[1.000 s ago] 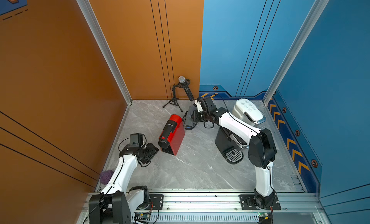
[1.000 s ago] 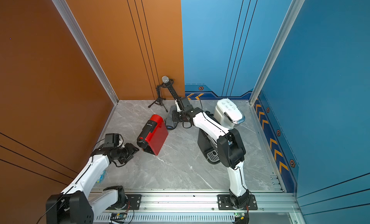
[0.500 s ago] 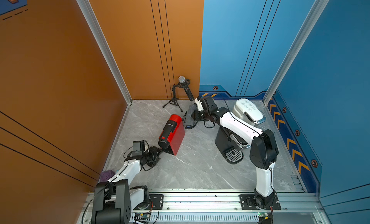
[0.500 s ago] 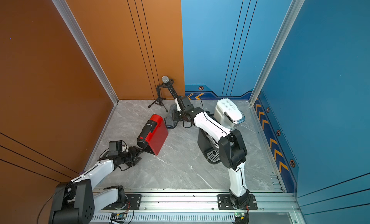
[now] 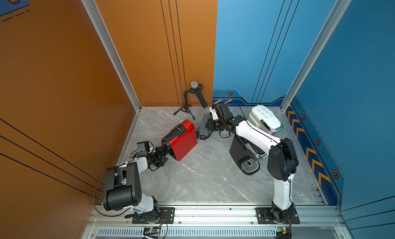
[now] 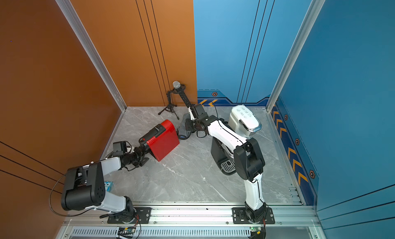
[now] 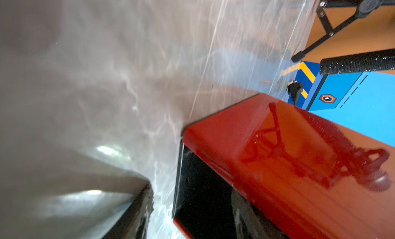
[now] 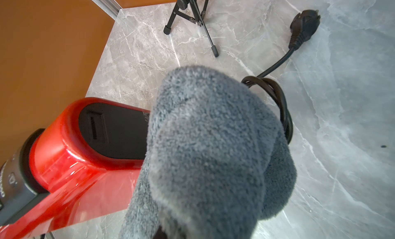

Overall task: Wipe the surface of a coffee machine
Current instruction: Adjust the coffee machine at the center of the board.

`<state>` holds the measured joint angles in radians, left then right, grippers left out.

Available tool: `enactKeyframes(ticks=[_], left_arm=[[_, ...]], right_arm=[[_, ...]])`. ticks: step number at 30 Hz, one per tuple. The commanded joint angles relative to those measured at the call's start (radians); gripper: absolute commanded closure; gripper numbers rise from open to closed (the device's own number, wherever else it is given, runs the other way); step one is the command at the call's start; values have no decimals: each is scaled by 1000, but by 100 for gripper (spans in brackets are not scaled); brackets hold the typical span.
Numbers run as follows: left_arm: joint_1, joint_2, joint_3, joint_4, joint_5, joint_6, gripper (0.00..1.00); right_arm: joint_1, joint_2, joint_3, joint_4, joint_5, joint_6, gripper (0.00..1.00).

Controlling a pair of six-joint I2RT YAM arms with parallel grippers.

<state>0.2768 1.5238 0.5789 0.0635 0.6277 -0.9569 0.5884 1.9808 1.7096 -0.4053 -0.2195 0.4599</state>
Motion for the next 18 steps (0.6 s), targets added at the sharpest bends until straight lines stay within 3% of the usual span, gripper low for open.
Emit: enactKeyframes(ticks=[1,7,12,15,18], left_arm=[[52,91,92,49,-114,51,40],[54,311,319,50,-69,52,42],[60,429,436,49,-98,42,44],[50,457,486,48,-94,32,45],[33,412,459,44,-91,33,48]], right_arm=[[-21,-57,-11,8,-44,-27,86],[-10,-21,36,11,-140,-62,85],[-25,27,115,25,-264,-91,85],[-36,58,157,23,-260,-86,85],[-57,86,179,22,-180,-12,85]])
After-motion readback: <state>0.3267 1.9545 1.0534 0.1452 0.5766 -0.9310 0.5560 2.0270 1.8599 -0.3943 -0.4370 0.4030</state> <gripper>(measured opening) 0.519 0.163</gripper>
